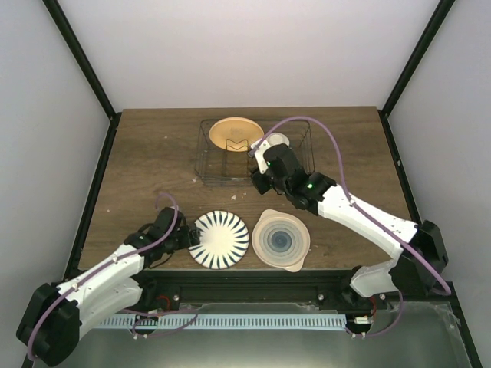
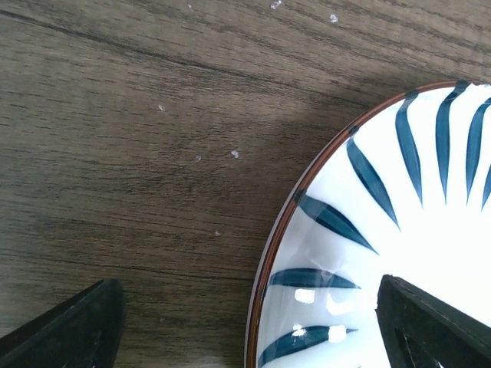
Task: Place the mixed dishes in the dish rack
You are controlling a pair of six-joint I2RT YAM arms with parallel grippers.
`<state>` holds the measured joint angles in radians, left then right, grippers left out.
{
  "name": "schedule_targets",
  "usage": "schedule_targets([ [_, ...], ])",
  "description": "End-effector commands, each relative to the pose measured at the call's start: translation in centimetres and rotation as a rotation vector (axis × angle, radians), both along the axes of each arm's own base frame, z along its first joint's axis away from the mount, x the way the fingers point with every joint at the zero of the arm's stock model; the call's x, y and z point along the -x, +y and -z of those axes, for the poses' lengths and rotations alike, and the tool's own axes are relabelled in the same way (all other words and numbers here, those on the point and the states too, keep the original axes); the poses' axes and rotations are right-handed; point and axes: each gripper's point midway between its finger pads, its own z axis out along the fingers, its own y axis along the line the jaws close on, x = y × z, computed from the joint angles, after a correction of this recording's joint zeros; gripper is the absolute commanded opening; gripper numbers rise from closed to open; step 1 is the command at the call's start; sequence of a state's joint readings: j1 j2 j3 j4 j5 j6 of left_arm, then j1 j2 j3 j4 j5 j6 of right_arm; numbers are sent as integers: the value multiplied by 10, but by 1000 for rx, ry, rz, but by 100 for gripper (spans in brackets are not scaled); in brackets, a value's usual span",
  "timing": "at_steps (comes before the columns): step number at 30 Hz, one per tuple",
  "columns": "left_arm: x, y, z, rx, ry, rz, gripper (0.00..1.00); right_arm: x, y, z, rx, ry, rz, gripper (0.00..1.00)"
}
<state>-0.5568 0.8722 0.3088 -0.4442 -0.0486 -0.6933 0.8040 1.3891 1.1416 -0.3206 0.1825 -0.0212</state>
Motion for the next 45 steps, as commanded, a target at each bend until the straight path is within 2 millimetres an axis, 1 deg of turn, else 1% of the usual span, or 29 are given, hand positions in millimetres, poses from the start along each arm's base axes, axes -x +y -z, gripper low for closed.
schedule_targets([
  [1,14,0,16,4,65,7,88,15,-20,5,-22,94,107,32],
  [7,17,-2,26,-28,116,24,78,27,-34,19,-31,157,160,31],
  [12,20,0,38,-81,186,25,74,33,-42,28,-20,189,185,31],
  [19,21,1,47,-120,242,16,66,39,-50,26,-34,186,195,31],
  [20,22,1,47,-125,250,16,64,40,-52,27,-35,185,196,31],
  [23,25,2,49,-140,270,13,51,43,-54,25,-47,179,194,31],
  [30,31,2,51,-147,296,8,24,48,-54,22,-64,182,178,31],
  [33,31,1,51,-140,295,12,13,49,-52,29,-56,200,169,31],
  [36,32,-1,52,-123,292,20,1,51,-51,42,-43,237,169,31],
  [41,34,-16,54,-26,277,54,0,57,-45,65,-39,301,154,31],
  [45,31,-27,48,47,238,70,0,63,-39,77,-68,349,134,31],
])
